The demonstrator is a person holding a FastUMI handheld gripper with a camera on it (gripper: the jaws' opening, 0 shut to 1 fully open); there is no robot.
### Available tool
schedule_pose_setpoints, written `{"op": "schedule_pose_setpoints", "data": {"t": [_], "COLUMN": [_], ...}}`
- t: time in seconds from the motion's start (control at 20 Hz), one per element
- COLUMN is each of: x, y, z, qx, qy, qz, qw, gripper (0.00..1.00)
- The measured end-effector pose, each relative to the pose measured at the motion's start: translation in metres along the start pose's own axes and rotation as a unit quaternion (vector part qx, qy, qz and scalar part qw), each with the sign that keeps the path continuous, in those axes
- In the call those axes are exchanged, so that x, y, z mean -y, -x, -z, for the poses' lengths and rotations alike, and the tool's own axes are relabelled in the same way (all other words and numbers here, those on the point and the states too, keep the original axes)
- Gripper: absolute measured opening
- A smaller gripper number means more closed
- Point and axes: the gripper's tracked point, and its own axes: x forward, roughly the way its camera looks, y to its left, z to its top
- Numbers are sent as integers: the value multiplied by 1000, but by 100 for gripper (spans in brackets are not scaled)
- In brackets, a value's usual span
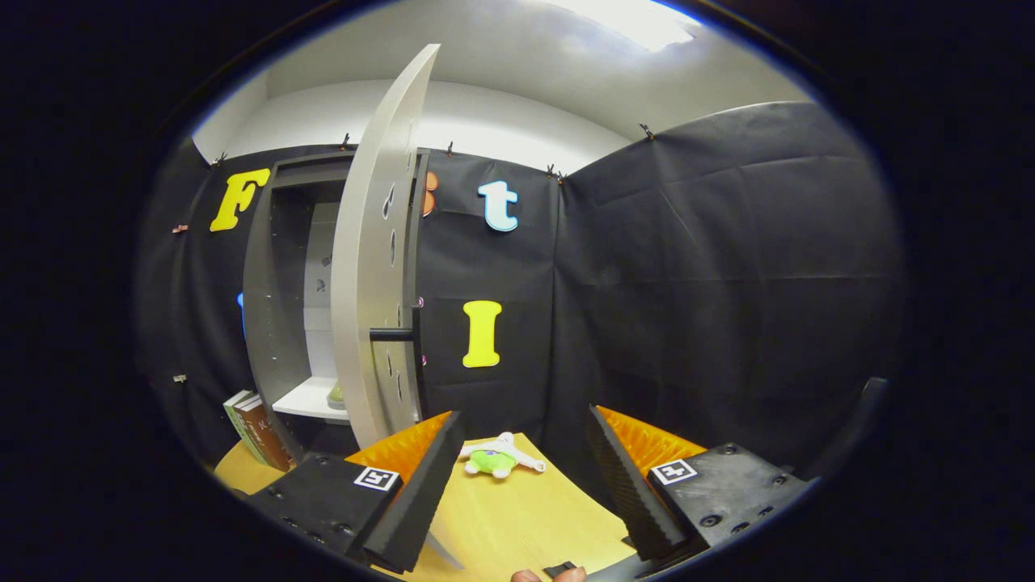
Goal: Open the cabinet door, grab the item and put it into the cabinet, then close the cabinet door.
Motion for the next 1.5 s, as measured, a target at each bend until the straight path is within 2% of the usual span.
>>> {"op": "schedule_pose_setpoints", "data": {"t": [0.45,1.15,1.5], "x": [-18,-56,-108], "y": [-6,4,19], "z": [18,24,24], "qx": [-32,-49,-60], "qy": [-33,-37,-45], "qz": [-38,-53,-102], "qw": [998,997,992], "gripper": [97,97,97]}}
